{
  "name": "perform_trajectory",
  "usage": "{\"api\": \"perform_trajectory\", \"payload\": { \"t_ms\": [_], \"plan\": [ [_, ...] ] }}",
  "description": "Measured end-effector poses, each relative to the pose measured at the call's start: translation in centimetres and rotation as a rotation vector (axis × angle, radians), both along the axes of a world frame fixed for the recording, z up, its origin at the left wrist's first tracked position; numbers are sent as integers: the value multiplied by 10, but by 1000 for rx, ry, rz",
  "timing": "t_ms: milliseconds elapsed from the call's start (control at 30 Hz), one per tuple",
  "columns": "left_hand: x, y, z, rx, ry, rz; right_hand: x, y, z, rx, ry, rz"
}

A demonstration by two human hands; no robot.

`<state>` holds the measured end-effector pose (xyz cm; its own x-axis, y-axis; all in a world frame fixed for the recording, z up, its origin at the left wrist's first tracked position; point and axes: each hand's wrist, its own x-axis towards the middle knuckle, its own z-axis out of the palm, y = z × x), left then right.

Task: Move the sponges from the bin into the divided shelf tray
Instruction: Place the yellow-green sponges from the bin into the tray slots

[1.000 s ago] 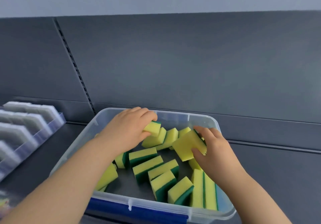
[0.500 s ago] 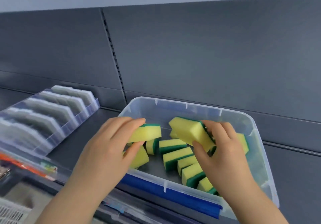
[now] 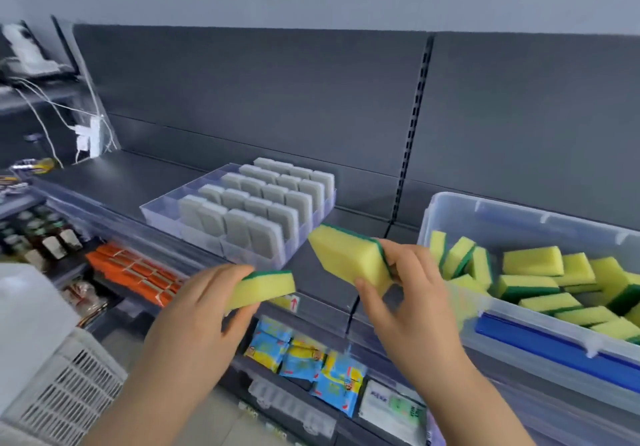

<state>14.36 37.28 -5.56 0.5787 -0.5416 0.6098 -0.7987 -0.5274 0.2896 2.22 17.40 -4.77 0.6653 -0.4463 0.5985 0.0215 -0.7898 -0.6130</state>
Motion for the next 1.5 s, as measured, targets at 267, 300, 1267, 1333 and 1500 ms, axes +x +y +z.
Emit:
{"api": "perform_trajectory", "payload": {
  "t_ms": [267,300,1267,1333,1500],
  "plan": [
    [74,72,-18,-18,126,52,72,43,2,44,70,-5],
    [86,73,-17,-15,107,58,82,41,1,66,74,-15],
    [519,33,-5,-39,342,-196,547,-19,60,-277,440,-26],
    [555,36,-3,-35,355,-262,584,-17,49,-312,570,-94],
    [624,40,-2,-20,354,-342,637,-14,27,-388,888,-293]
  ]
}}
